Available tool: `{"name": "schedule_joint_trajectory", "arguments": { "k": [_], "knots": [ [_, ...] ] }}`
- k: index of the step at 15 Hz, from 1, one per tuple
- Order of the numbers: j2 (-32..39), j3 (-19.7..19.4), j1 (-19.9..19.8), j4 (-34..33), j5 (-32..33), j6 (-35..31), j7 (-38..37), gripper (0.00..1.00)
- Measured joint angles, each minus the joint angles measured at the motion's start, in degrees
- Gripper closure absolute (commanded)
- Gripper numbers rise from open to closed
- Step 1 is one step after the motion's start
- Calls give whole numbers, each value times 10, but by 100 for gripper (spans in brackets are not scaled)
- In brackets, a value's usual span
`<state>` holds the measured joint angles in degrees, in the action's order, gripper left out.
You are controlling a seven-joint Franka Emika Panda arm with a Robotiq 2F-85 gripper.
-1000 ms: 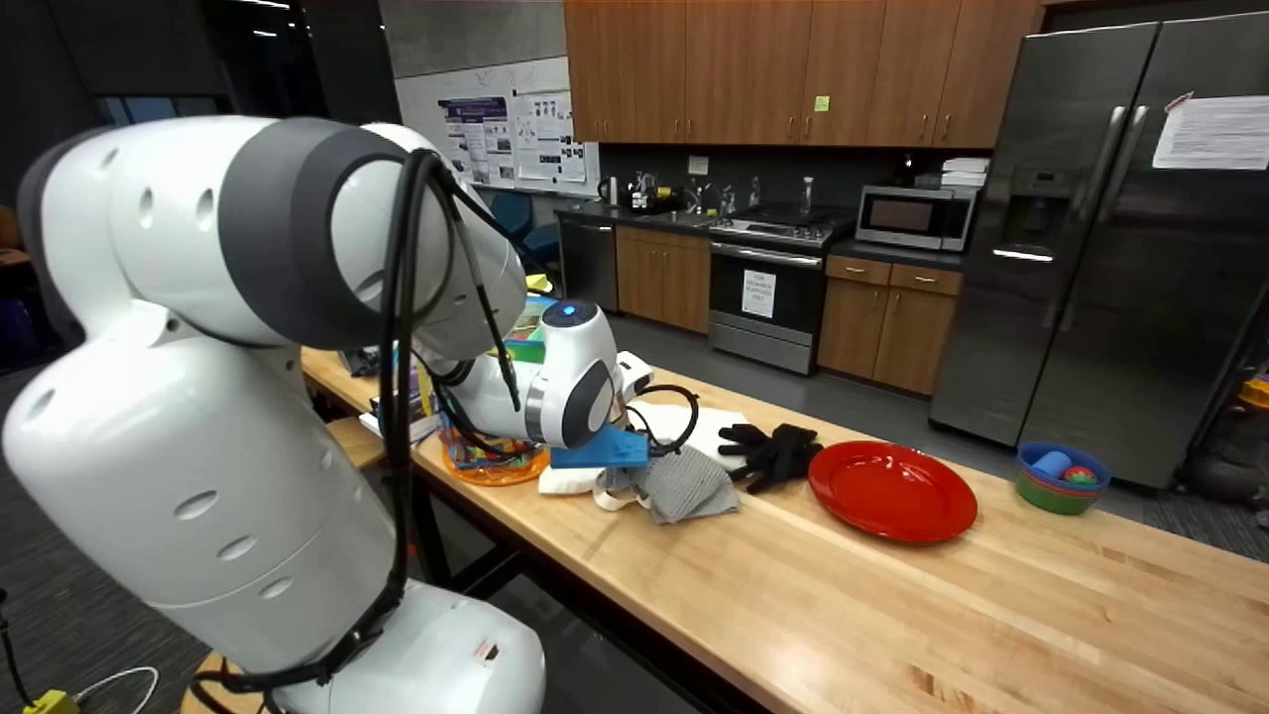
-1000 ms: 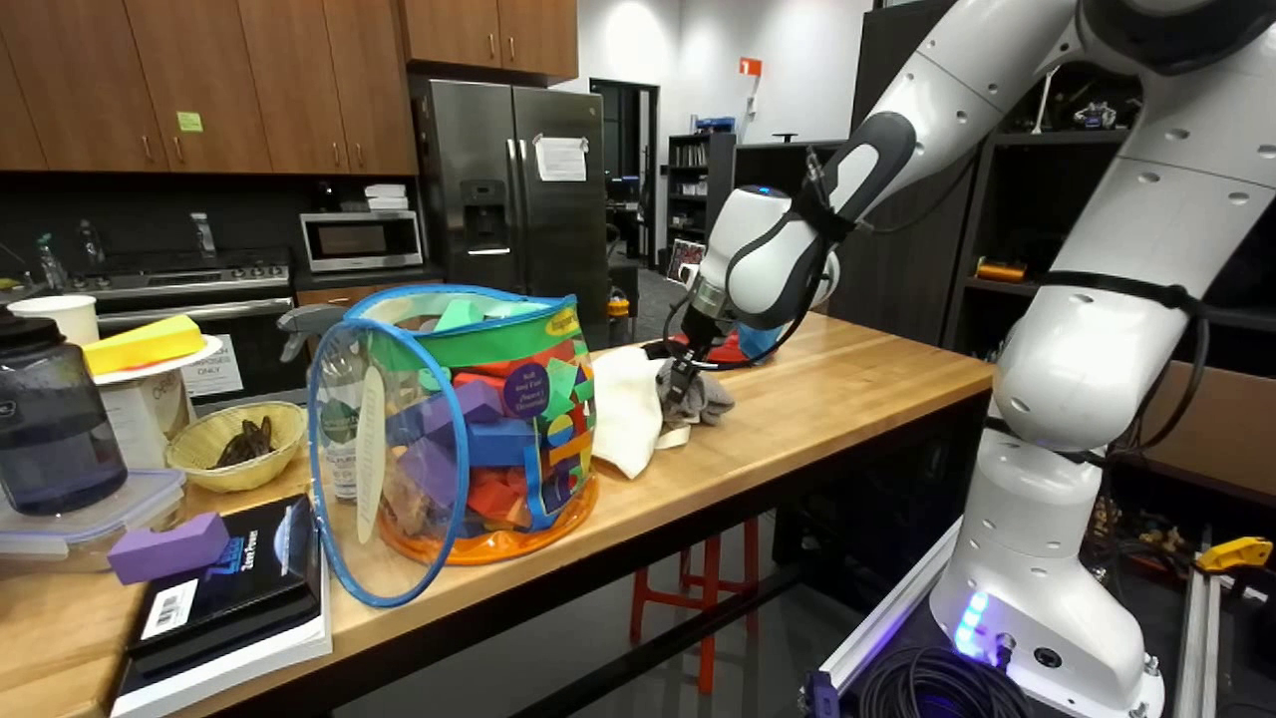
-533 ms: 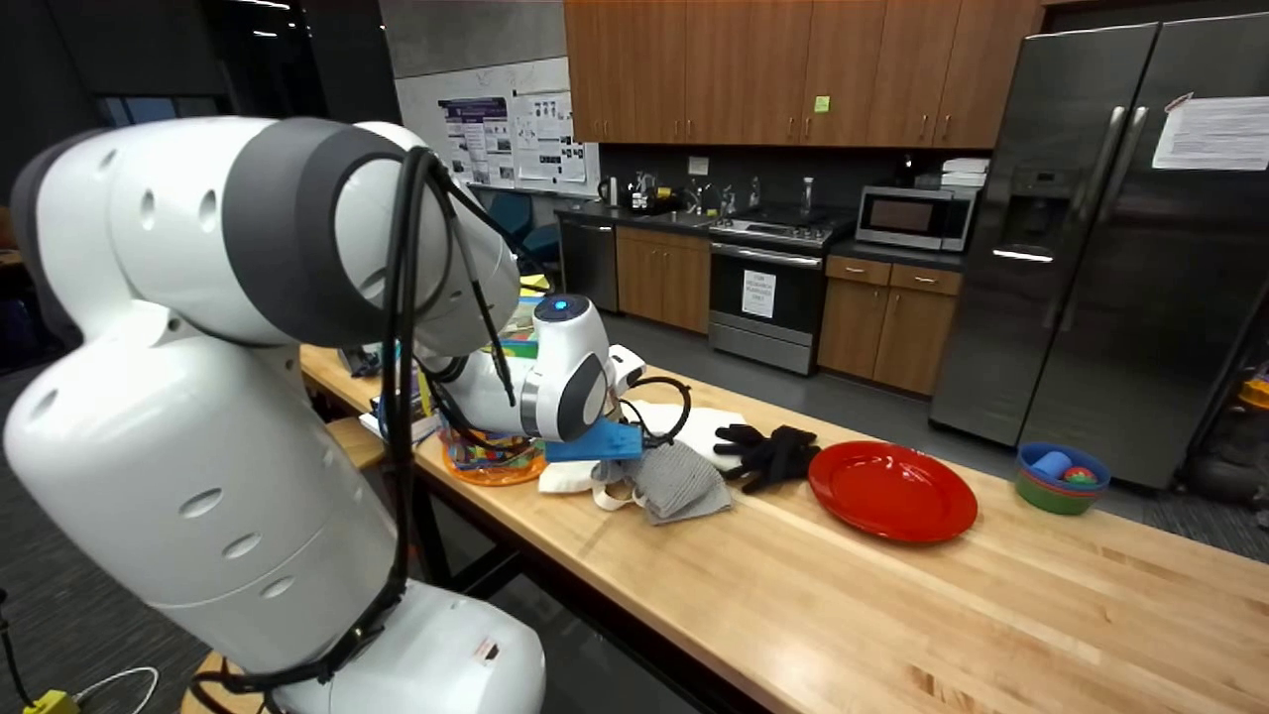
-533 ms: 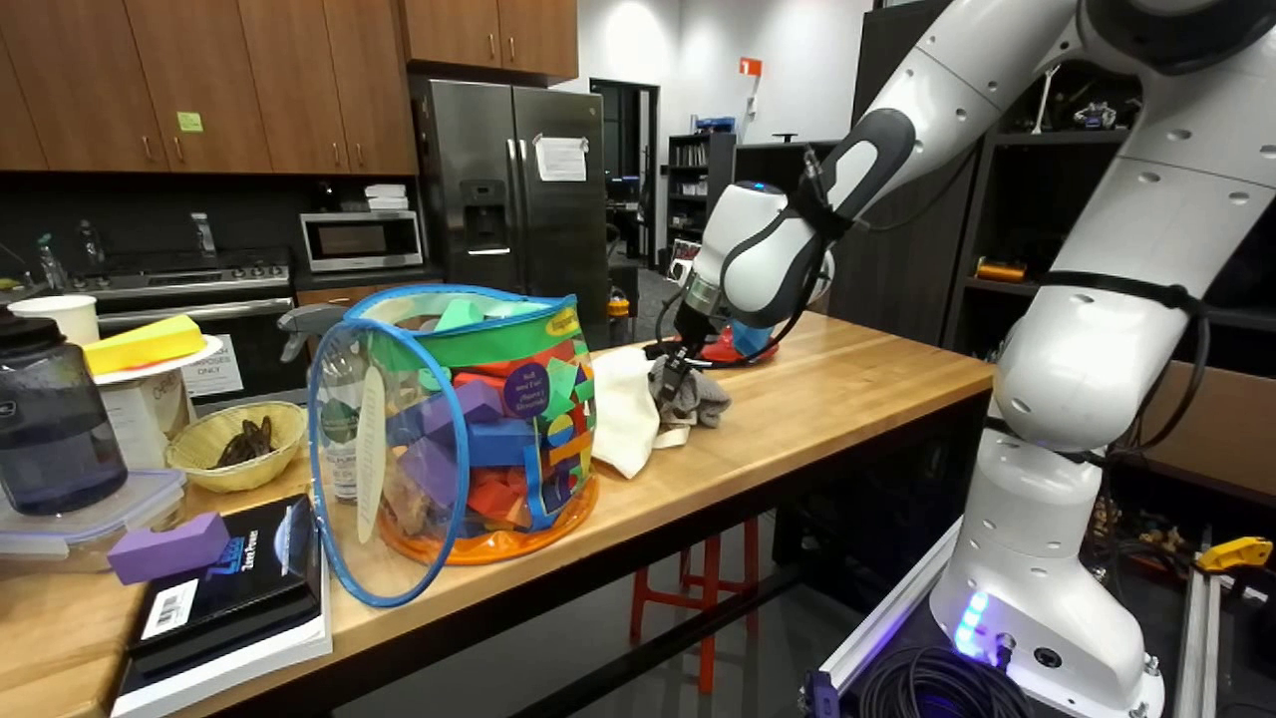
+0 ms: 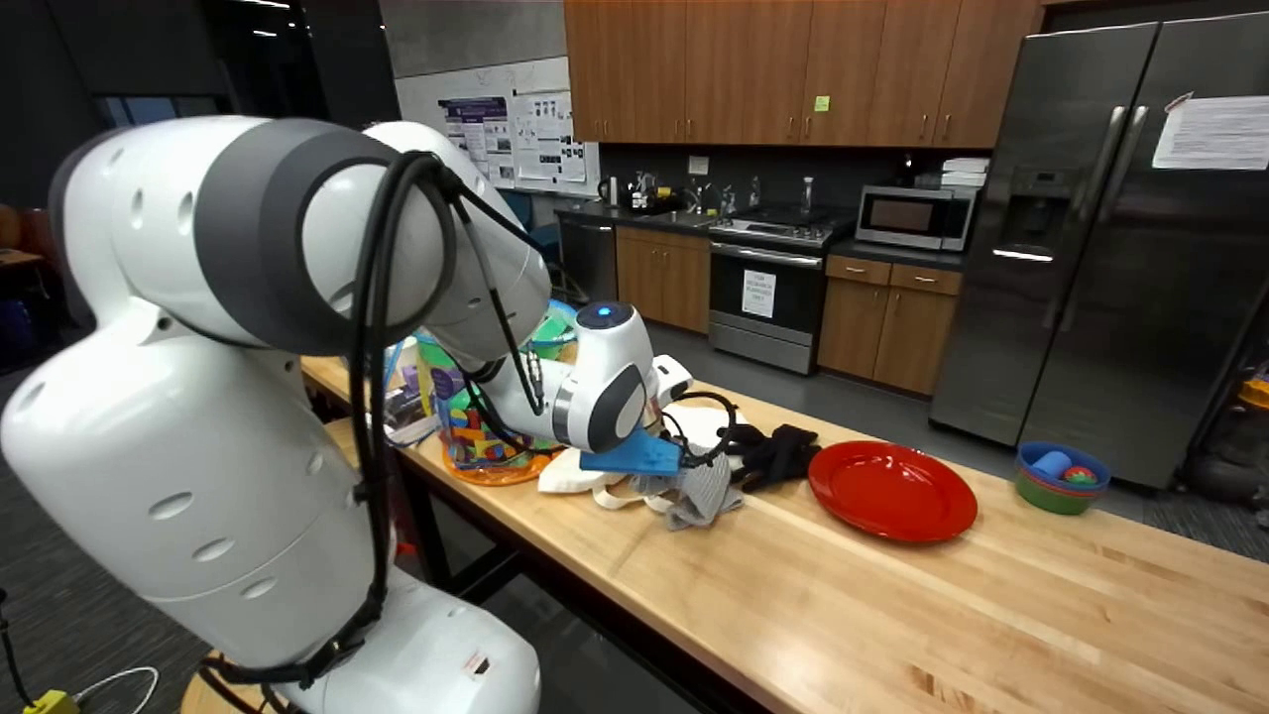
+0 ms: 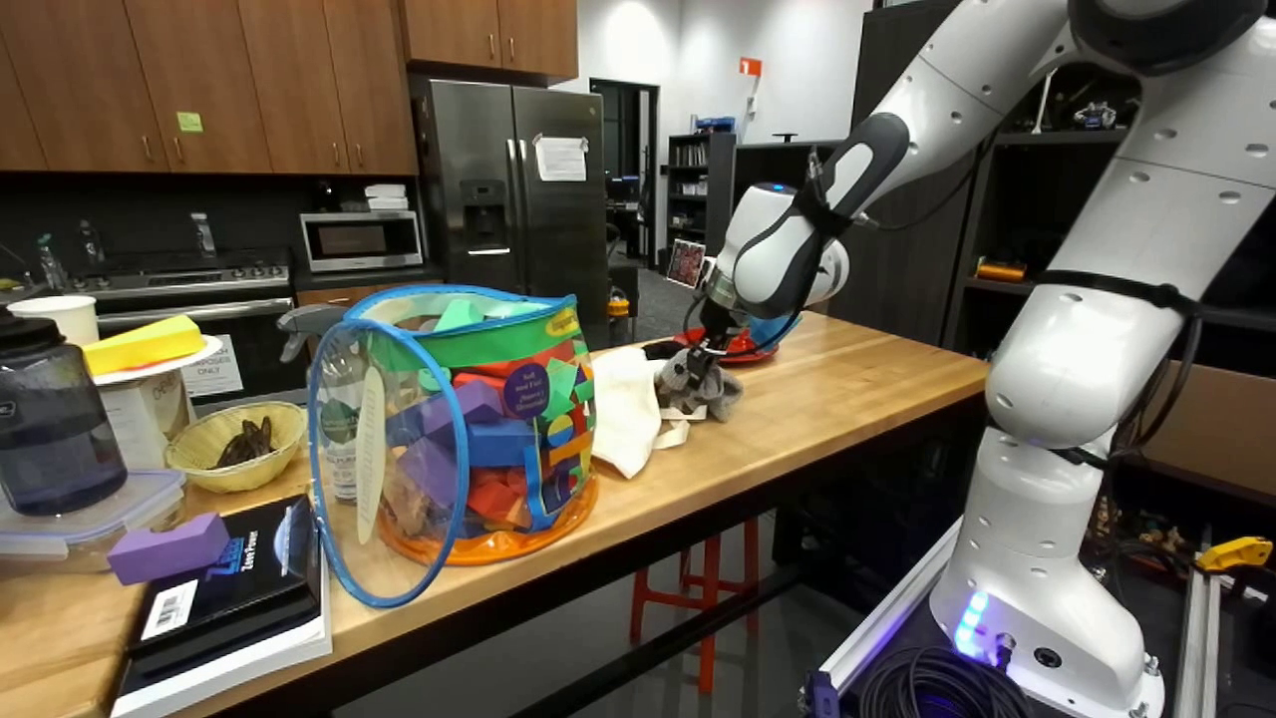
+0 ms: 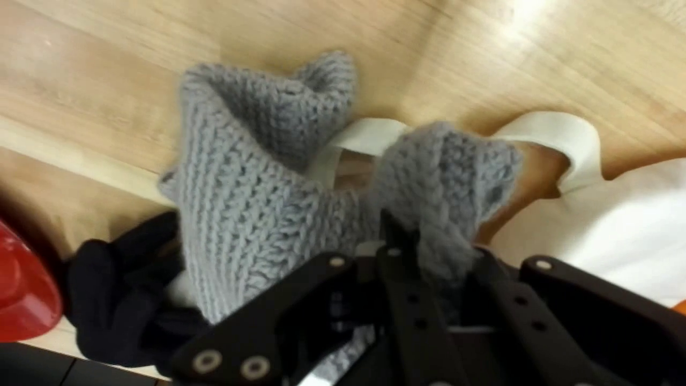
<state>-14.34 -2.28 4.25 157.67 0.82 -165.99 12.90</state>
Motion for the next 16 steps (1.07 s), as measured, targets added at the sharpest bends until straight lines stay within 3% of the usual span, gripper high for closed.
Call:
{"name": "schedule_joint_trajectory", "arguments": {
  "k": [16],
  "knots": [
    [23,-107,-152,12,3,-1,0,96]
  ]
}}
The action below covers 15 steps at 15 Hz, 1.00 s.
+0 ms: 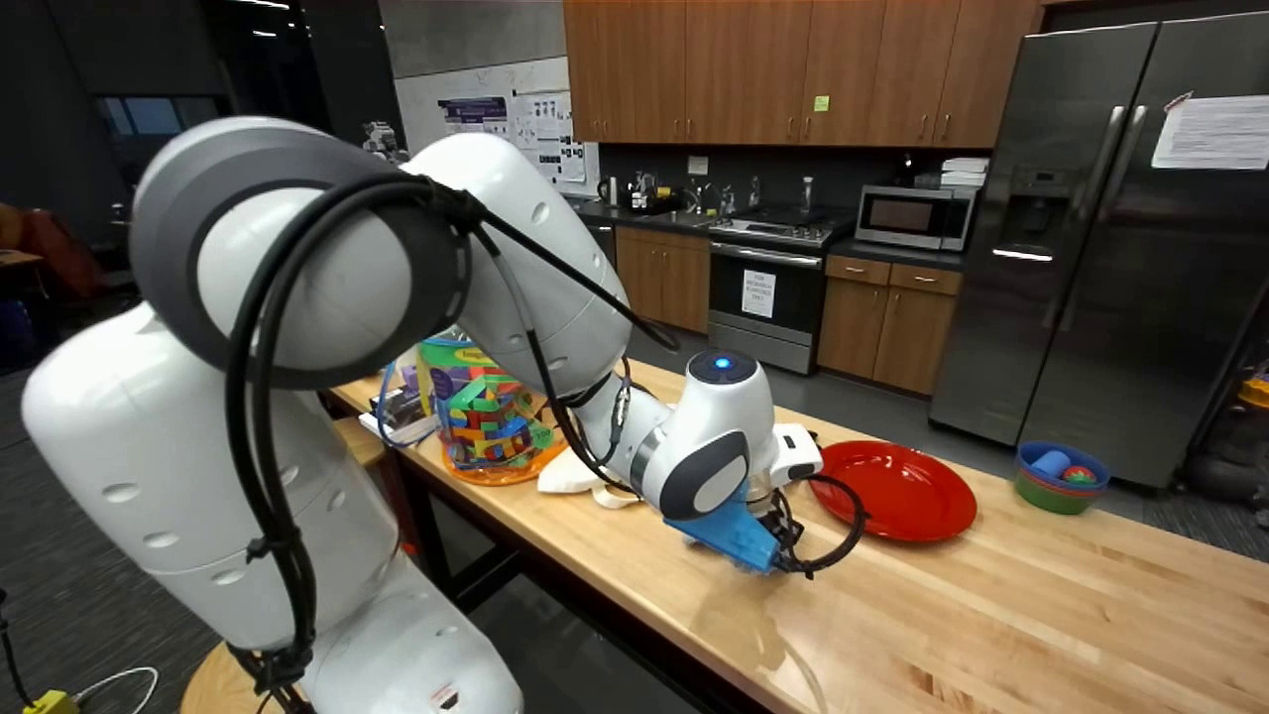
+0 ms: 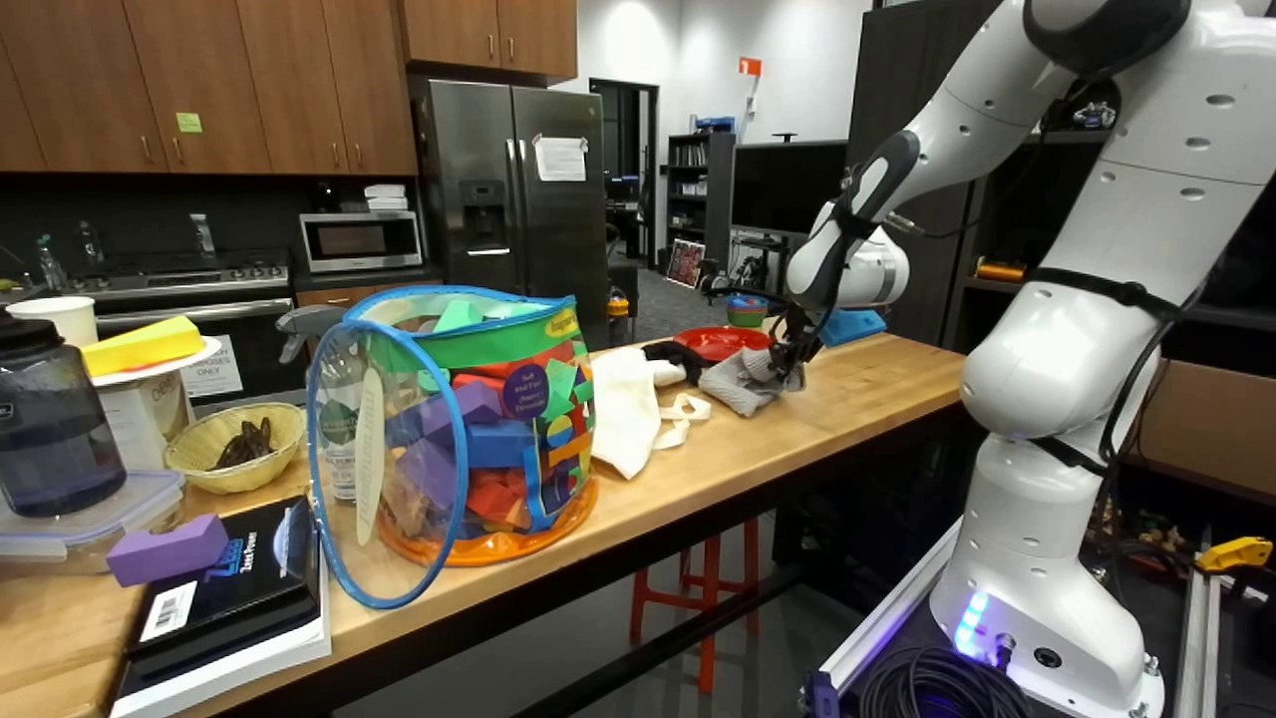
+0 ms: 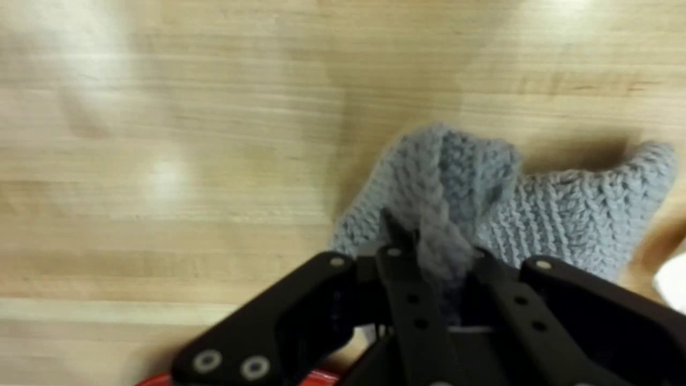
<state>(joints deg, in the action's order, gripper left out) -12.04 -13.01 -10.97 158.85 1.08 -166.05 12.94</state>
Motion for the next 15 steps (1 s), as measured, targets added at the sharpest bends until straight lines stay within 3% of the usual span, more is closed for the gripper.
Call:
{"name": "schedule_joint_trajectory", "arguments": {
  "k": [15],
  "knots": [
    [53,-88,-111,-10,1,-24,-1,96]
  ]
}}
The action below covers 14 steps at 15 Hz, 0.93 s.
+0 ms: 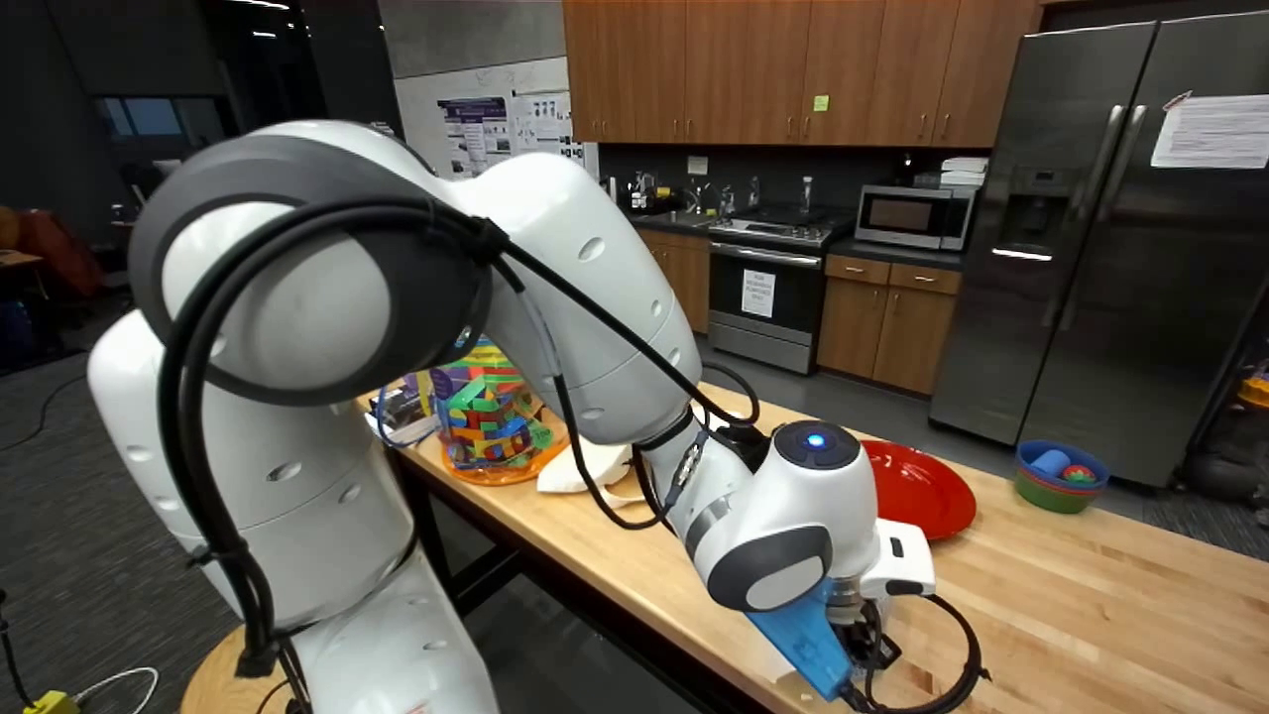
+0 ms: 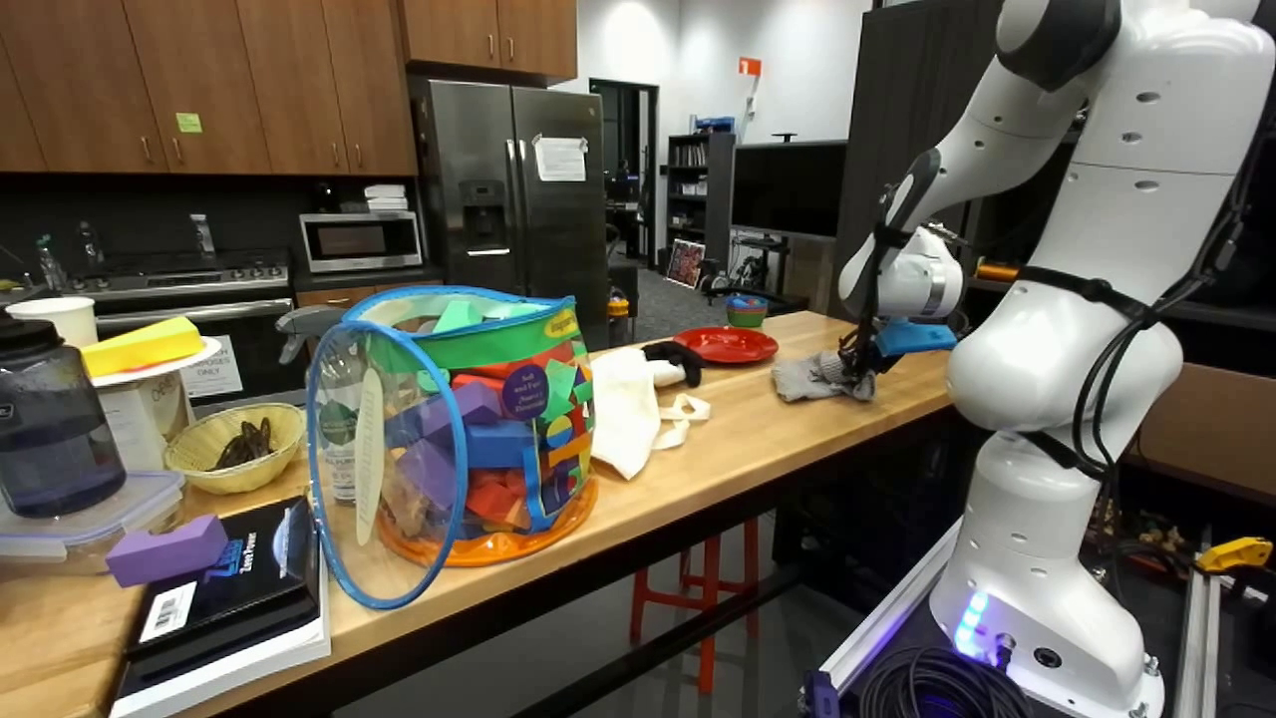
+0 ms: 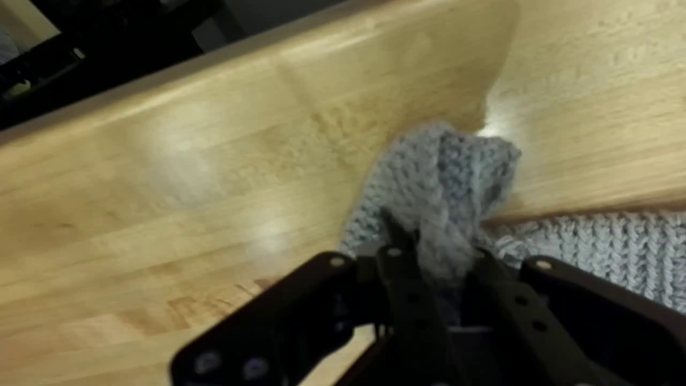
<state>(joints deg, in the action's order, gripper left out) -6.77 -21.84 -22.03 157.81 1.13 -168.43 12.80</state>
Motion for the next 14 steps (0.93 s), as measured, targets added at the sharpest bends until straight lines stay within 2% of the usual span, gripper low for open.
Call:
{"name": "schedule_joint_trajectory", "arguments": {
  "k": [8,14],
  "knots": [
    [32,-37,-49,-21,12,-22,-14,96],
    [37,-29,-31,-28,1,-21,-10,96]
  ]
}}
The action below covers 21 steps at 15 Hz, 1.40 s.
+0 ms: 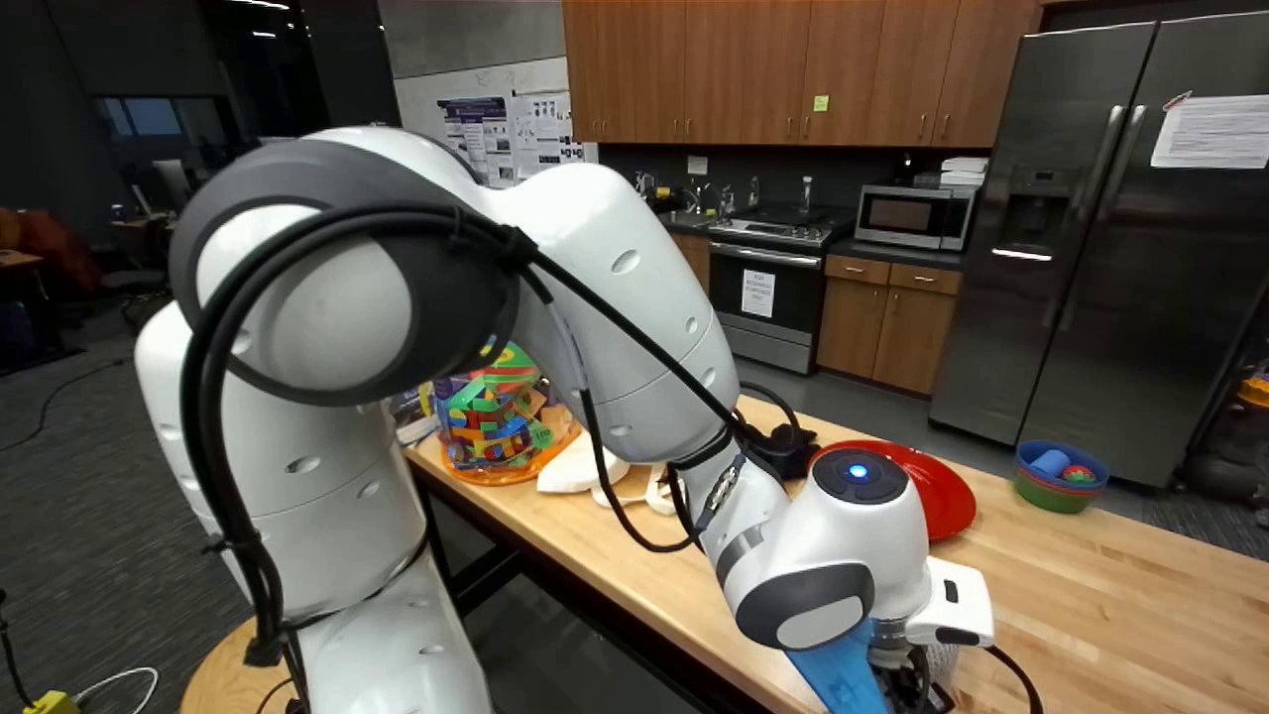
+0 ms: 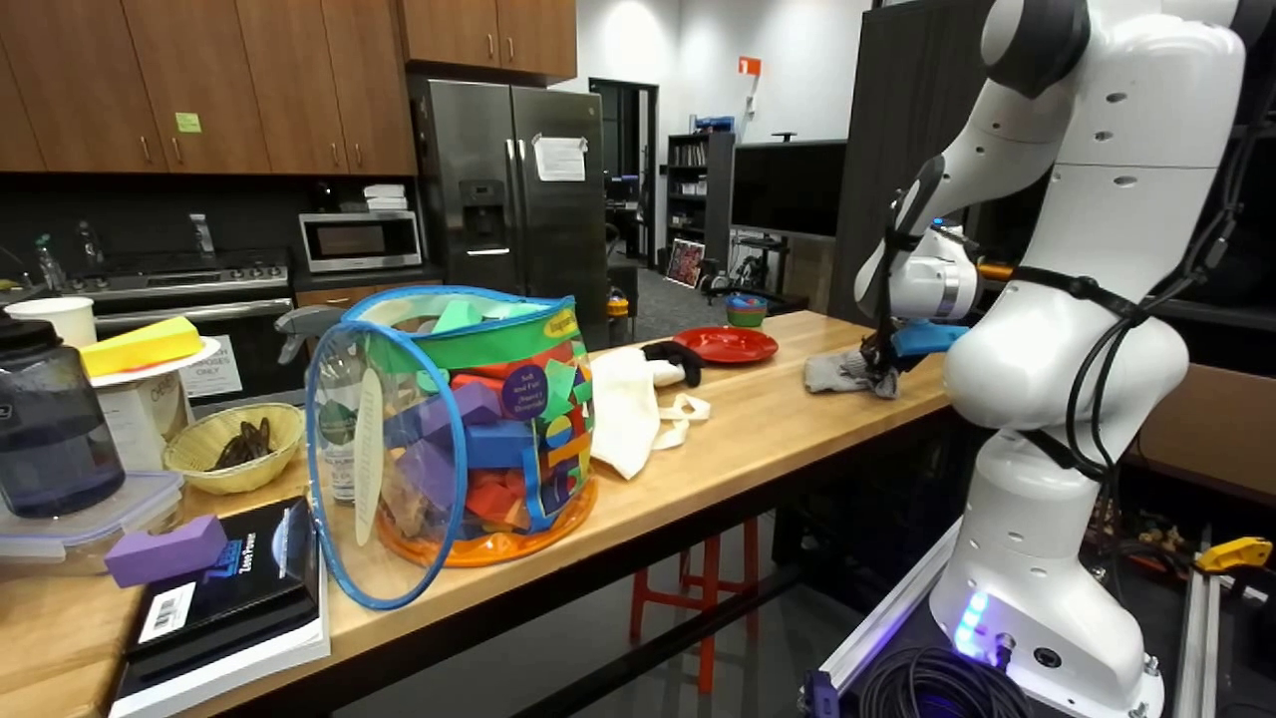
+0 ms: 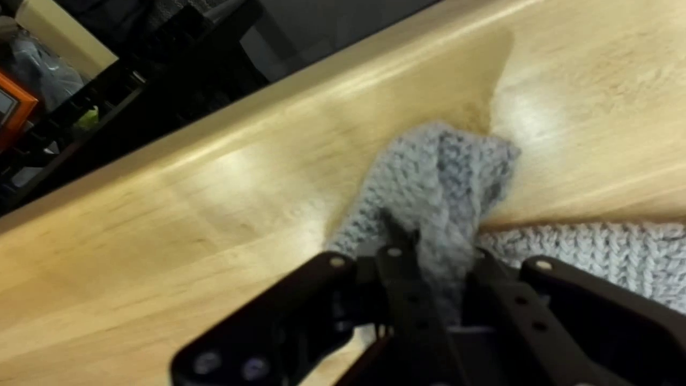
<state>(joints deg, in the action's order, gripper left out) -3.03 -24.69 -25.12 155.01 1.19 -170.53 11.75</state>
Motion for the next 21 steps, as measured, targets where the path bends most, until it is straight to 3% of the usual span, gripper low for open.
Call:
{"name": "schedule_joint_trajectory", "arguments": {
  "k": [15,21],
  "knots": [
    [-3,77,150,-17,-160,46,117,96],
    [-31,104,210,-11,-222,90,215,96]
  ]
}}
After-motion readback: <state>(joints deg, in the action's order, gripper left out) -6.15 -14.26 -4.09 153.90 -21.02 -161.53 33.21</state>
